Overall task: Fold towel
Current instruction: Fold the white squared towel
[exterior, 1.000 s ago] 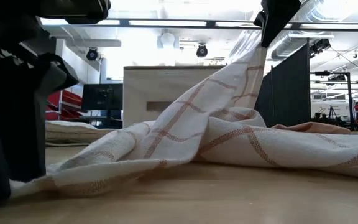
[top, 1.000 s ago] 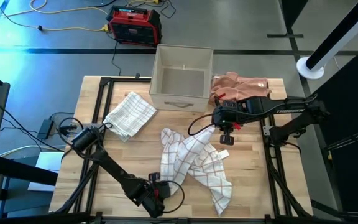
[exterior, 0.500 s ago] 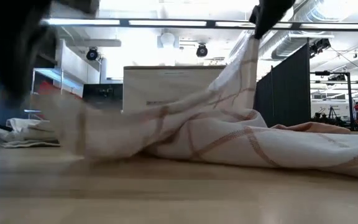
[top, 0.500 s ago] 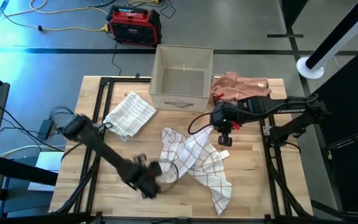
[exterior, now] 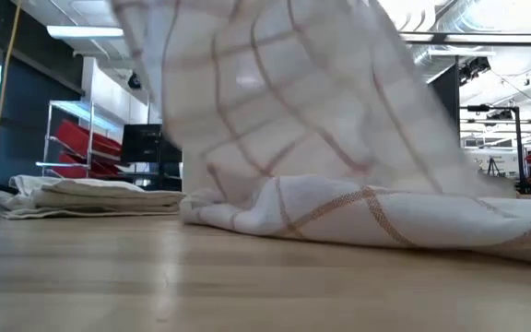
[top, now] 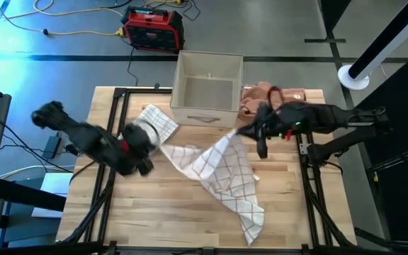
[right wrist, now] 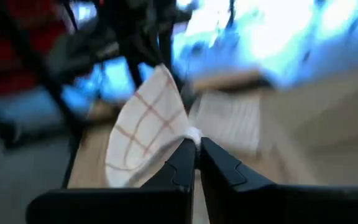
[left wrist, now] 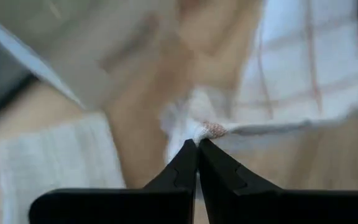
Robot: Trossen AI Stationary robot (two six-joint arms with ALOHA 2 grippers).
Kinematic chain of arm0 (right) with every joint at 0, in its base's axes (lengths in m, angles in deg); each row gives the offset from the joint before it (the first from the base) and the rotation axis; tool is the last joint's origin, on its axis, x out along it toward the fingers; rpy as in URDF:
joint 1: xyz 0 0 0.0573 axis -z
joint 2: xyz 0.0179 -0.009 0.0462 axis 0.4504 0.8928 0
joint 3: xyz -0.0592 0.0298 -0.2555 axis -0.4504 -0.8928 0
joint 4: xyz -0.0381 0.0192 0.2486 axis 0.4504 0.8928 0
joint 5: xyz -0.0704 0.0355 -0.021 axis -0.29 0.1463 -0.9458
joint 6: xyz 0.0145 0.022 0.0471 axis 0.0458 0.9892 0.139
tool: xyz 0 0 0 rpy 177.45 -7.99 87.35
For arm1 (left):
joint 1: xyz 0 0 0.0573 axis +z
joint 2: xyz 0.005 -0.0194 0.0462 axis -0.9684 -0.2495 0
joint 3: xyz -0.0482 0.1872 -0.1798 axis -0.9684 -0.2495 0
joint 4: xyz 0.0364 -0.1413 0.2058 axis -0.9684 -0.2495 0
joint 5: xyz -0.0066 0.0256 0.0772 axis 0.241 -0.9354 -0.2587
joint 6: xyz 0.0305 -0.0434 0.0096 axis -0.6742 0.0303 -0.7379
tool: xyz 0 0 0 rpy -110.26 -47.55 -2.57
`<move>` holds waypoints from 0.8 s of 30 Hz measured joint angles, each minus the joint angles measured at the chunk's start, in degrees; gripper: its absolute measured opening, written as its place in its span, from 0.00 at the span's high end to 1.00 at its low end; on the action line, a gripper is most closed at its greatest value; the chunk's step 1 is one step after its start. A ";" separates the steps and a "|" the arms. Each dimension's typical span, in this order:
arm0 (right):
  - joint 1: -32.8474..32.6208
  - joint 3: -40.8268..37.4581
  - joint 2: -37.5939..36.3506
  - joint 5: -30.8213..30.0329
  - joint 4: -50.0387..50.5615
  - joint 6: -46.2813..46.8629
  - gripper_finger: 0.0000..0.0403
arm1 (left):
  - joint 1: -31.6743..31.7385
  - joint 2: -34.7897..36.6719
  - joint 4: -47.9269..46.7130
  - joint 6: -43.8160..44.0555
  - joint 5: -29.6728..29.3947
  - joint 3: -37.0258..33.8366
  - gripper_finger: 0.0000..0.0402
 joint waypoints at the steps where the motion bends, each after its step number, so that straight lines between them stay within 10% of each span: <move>1: -0.06 0.41 -0.75 -2.81 -1.06 -1.21 1.00 | 0.89 1.58 0.73 -1.59 -2.79 0.38 1.00; 11: 1.58 10.34 -1.72 -15.56 -2.38 -9.41 1.00 | 11.33 10.55 9.21 -22.04 -14.40 7.42 1.00; 24: -14.24 17.03 -1.33 -5.71 -1.41 -7.02 1.00 | 11.90 8.70 31.74 -35.03 24.12 10.11 1.00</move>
